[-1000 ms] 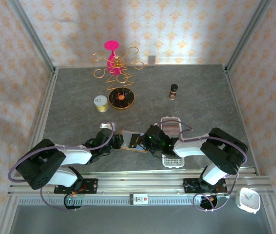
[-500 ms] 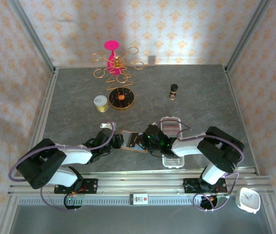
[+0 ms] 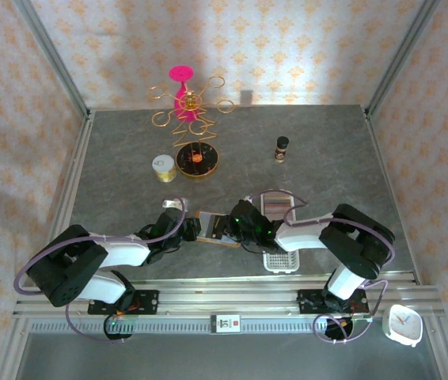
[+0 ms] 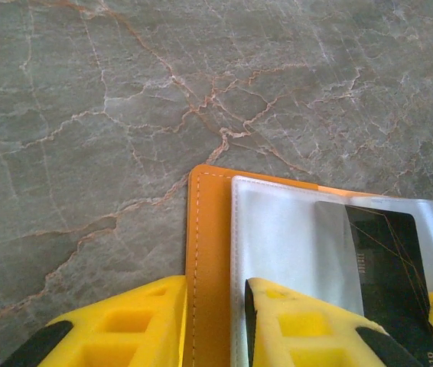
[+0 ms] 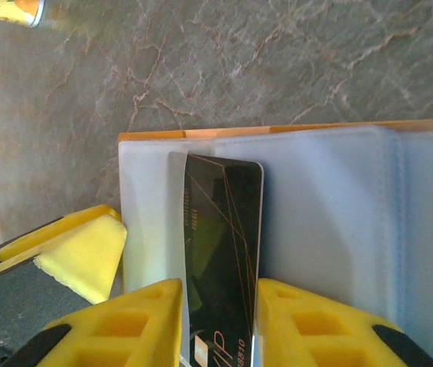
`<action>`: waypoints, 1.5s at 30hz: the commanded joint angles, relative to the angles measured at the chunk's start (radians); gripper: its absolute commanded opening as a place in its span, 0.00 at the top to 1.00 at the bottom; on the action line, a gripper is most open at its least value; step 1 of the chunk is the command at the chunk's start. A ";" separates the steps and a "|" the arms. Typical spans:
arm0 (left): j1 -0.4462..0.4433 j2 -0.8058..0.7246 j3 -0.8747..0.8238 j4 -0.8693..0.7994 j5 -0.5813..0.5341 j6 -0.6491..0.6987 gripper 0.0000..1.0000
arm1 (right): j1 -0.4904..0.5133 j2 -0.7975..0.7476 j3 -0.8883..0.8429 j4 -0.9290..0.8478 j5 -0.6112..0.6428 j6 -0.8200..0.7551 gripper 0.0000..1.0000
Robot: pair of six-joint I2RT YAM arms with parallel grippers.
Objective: Put the credit cards into the card holder
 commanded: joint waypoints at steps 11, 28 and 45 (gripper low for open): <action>-0.011 0.015 0.010 -0.001 0.019 0.019 0.73 | 0.004 0.021 0.078 -0.137 0.080 -0.083 0.94; -0.017 0.008 0.000 0.031 0.048 0.013 0.74 | 0.004 0.107 0.194 -0.137 0.054 -0.130 0.96; -0.016 -0.045 -0.008 0.003 -0.033 0.026 0.74 | 0.004 -0.021 0.223 -0.346 0.243 -0.245 0.68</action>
